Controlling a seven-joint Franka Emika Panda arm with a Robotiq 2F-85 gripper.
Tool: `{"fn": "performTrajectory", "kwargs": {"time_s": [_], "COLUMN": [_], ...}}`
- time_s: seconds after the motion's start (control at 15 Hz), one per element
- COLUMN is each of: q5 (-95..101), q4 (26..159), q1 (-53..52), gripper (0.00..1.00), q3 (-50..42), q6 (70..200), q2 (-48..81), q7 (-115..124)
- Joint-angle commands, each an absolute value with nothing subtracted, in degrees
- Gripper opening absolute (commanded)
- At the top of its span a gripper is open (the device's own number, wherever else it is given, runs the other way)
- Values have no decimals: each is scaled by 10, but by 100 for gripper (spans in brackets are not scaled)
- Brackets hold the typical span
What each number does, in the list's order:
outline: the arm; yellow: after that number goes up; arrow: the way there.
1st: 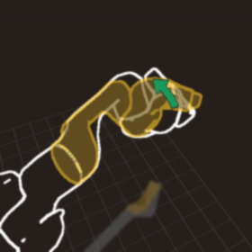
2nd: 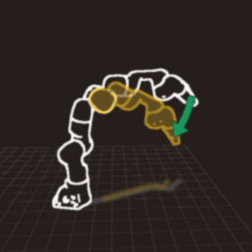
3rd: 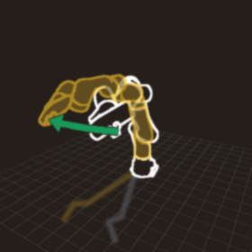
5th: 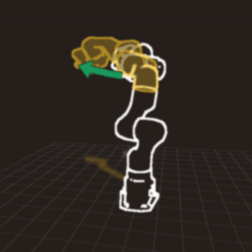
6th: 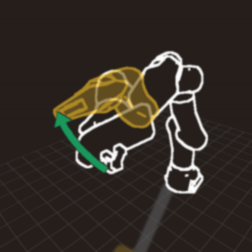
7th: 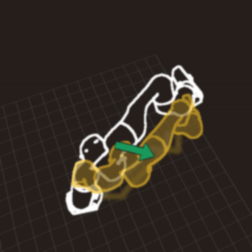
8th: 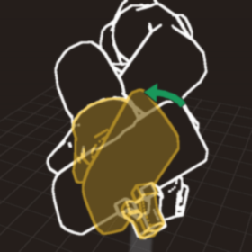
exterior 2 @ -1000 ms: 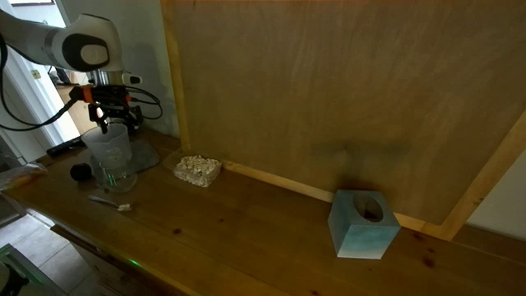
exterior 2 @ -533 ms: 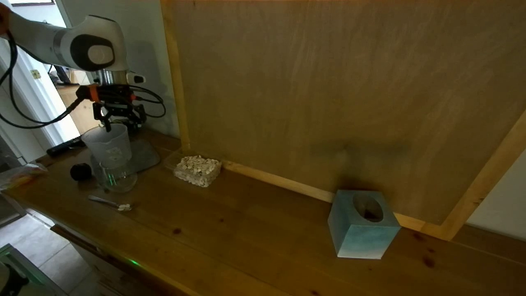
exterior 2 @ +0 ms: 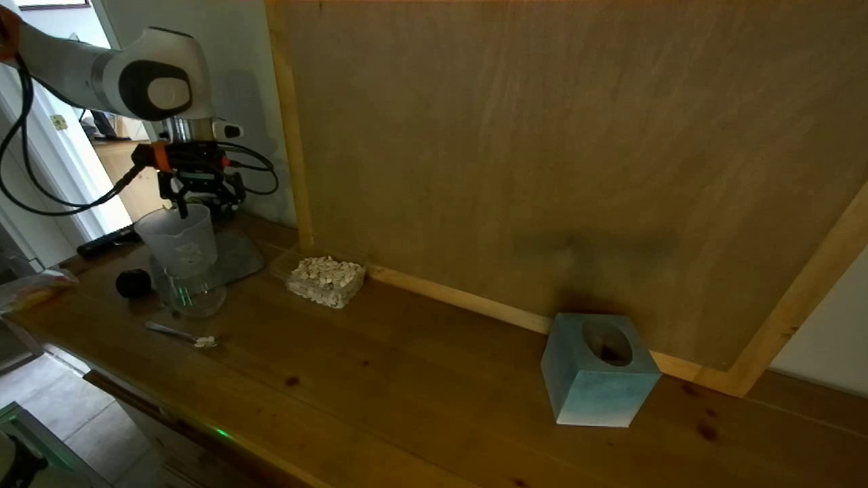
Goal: Pour the contents of the clear jug into the glass cup
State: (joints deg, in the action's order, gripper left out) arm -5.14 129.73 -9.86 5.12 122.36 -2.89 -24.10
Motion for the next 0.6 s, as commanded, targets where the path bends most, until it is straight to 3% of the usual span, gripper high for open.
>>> {"fn": "performTrajectory", "kwargs": {"time_s": [0.0,0.33,0.4,0.53], "q5": [-69,-94,-96,-94], "q4": [1317,1325,1325,1324], "q1": [-90,-96,-97,-97], "gripper": [100,97,72,68], "q3": [55,60,61,63], "q6": [1261,1278,1277,1279], "q2": [-31,-29,-29,-29], "q7": [-279,-314,-317,-321]}}
